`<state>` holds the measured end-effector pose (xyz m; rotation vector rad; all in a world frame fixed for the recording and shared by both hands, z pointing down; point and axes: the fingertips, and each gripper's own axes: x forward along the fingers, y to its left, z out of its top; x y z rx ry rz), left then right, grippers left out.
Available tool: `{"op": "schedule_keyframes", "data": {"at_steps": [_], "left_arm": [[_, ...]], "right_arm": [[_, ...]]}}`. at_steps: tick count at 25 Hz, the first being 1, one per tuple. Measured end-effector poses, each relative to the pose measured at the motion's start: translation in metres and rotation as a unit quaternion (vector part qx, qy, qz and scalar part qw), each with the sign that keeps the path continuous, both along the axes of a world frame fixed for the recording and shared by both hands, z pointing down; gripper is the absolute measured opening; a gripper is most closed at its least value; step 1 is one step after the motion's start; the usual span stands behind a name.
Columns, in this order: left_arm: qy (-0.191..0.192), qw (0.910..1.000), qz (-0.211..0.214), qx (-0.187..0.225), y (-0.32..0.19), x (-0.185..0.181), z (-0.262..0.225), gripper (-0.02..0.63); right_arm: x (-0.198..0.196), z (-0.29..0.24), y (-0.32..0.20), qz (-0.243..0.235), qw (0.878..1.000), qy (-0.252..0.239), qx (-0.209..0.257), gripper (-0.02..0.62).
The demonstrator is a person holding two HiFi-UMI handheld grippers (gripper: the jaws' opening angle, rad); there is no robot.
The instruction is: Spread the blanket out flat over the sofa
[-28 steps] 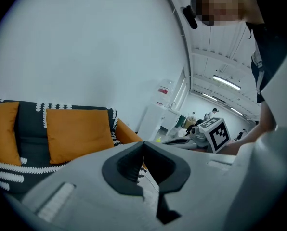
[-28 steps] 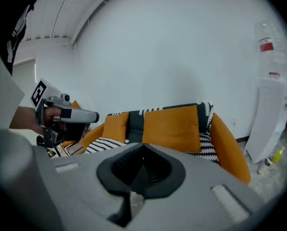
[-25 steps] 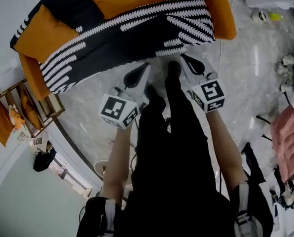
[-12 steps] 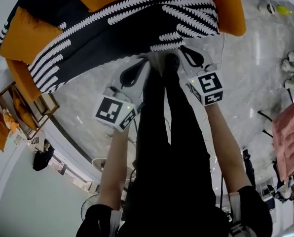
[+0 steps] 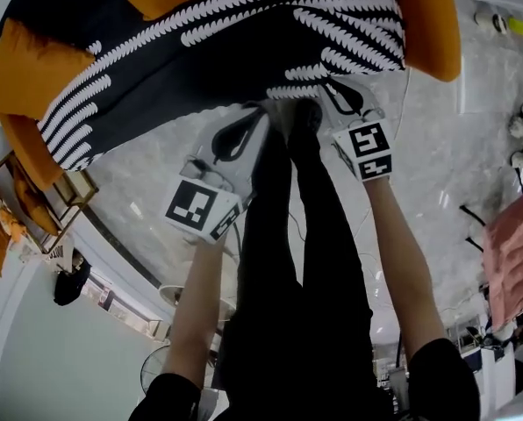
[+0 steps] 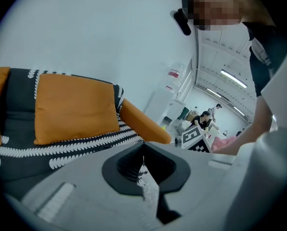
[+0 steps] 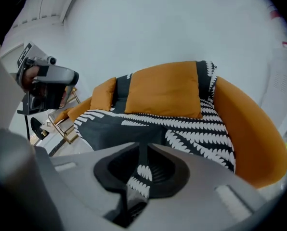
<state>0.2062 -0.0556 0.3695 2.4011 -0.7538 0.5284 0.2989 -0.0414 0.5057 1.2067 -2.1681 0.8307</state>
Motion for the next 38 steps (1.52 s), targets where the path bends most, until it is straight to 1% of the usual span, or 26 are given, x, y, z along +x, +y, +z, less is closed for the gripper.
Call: {"op": "schedule_keyframes", "data": {"at_steps": [3, 7, 12, 20, 26, 33, 38], "left_arm": [[-0.002, 1.0000, 0.005, -0.007, -0.003, -0.001, 0.017, 0.012], [-0.005, 1.0000, 0.007, -0.004, -0.013, -0.006, 0.033, 0.011], [-0.007, 0.9999, 0.010, -0.012, -0.017, -0.007, 0.058, 0.012], [-0.011, 0.9996, 0.007, -0.025, -0.008, -0.015, 0.071, 0.012], [-0.011, 0.9993, 0.008, -0.034, -0.004, -0.012, 0.079, 0.011], [-0.015, 0.9992, 0.003, -0.036, -0.003, -0.009, 0.079, 0.011], [-0.021, 0.9992, -0.002, -0.035, 0.002, -0.006, 0.070, 0.011]], "right_arm": [[0.000, 0.024, 0.000, -0.003, 1.000, 0.010, -0.014, 0.063], [-0.006, 0.057, -0.007, -0.008, 0.999, 0.021, -0.026, 0.075], [-0.003, 0.101, -0.009, -0.015, 0.998, 0.042, -0.048, 0.081], [-0.004, 0.142, -0.008, -0.017, 0.994, 0.069, -0.078, 0.094], [-0.003, 0.158, -0.014, -0.022, 0.993, 0.072, -0.093, 0.092], [-0.005, 0.157, -0.013, -0.037, 0.992, 0.080, -0.091, 0.047], [-0.007, 0.148, -0.009, -0.047, 0.992, 0.078, -0.087, 0.023]]}}
